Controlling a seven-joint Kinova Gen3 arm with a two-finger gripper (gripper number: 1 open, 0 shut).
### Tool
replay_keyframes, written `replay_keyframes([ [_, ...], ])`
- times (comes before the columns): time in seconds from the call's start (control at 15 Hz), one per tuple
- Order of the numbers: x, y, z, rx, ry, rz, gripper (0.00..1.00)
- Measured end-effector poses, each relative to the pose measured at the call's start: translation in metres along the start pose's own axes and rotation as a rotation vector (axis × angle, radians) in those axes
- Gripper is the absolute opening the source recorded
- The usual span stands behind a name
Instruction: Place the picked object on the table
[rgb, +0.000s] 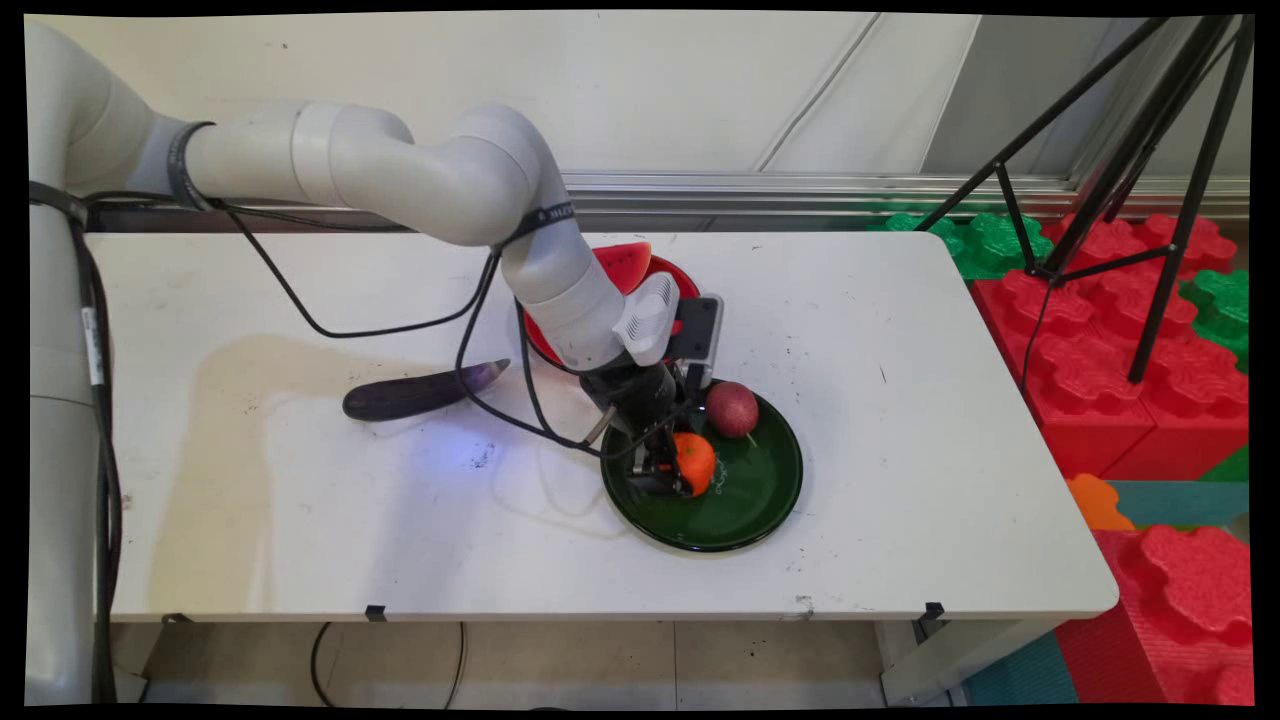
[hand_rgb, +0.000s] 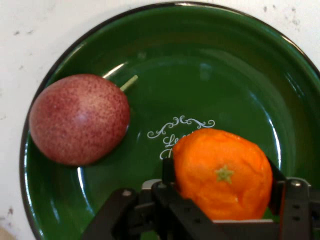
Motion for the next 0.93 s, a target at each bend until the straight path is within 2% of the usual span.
replay_keyframes([
  [0.47,-0.002,0.002,-0.036,0.045,0.042,-0.033,0.0],
  [0.93,-0.014,0.011,-0.074,0.062,0.077,-0.081,0.0],
])
